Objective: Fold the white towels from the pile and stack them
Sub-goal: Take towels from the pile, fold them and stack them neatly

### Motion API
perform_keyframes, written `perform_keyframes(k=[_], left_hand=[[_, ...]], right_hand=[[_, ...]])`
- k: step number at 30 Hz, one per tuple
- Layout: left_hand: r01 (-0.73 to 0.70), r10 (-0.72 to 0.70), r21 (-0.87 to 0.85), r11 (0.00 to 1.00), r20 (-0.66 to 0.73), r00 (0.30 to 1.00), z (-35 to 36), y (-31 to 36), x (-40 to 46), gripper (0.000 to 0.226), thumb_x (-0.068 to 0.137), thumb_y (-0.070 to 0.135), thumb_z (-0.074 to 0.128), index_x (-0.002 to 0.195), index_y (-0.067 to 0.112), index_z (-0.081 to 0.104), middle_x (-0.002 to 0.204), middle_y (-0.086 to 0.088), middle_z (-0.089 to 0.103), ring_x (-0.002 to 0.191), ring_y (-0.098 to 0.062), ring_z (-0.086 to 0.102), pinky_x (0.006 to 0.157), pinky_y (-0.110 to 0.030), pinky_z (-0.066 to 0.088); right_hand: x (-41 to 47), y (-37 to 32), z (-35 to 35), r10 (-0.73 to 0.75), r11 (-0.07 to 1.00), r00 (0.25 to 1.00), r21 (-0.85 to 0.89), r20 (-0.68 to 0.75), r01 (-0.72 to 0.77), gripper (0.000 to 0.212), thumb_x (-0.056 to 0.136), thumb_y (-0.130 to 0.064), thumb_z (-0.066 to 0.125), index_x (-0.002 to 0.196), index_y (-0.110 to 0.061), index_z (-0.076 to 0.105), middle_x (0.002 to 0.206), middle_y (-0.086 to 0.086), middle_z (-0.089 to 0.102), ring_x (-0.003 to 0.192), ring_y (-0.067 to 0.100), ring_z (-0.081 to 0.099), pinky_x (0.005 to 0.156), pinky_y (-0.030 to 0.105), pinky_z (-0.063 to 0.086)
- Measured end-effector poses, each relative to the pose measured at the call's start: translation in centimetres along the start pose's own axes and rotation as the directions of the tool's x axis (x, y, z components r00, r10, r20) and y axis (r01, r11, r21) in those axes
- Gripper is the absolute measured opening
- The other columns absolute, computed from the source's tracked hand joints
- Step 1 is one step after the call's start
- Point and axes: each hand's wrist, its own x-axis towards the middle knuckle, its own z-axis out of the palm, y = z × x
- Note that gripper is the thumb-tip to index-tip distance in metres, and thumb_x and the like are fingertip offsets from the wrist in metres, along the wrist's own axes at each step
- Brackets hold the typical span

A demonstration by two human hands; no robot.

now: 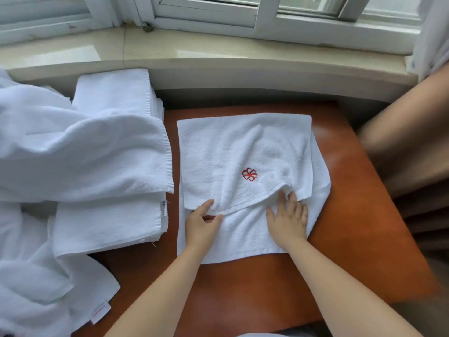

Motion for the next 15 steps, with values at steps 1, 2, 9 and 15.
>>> perform_keyframes(k=[1,2,9,15], left_hand=[[-0.001,0.001,0.001,1.000,-0.004,1.000,0.1,0.2,0.3,0.047,0.082,0.018,0.073,0.126,0.031,0.061,0.106,0.012,0.062,0.079,0.014,0.057,0.066,0.003,0.041],[-0.002,0.002,0.002,1.000,-0.008,1.000,0.1,0.4,0.6,0.047,0.082,0.018,0.073,0.125,0.032,0.061,0.104,0.012,0.062,0.078,0.016,0.056,0.066,0.003,0.040],[-0.006,0.008,0.020,1.000,-0.079,0.997,0.7,1.6,2.9,0.047,0.081,0.017,0.073,0.124,0.031,0.063,0.101,0.010,0.064,0.078,0.007,0.060,0.067,0.002,0.042],[-0.009,0.013,0.038,0.999,-0.119,0.993,1.2,2.6,4.5,0.046,0.081,0.019,0.074,0.122,0.035,0.063,0.099,0.009,0.063,0.080,0.003,0.060,0.064,0.001,0.043]], right_hand=[[0.4,-0.1,-0.1,-0.005,1.000,1.000,-0.013,-0.004,0.005,0.068,0.099,-0.049,0.028,0.153,-0.016,0.006,0.156,0.014,0.008,0.139,0.030,0.022,0.117,0.042,0.002],[0.8,-0.3,-0.2,-0.010,1.000,1.000,-0.020,-0.007,0.010,0.068,0.098,-0.049,0.028,0.153,-0.016,0.006,0.156,0.014,0.009,0.138,0.030,0.022,0.117,0.042,0.002],[3.7,-0.3,-0.3,-0.064,0.998,0.998,-0.008,0.003,0.064,0.068,0.099,-0.050,0.024,0.154,-0.017,0.002,0.158,0.012,0.005,0.141,0.029,0.018,0.117,0.042,-0.002],[6.2,-0.2,-0.8,-0.095,0.995,0.995,0.036,0.028,0.094,0.066,0.099,-0.051,0.022,0.153,-0.018,0.006,0.158,0.009,0.001,0.143,0.027,0.012,0.117,0.041,-0.006]])
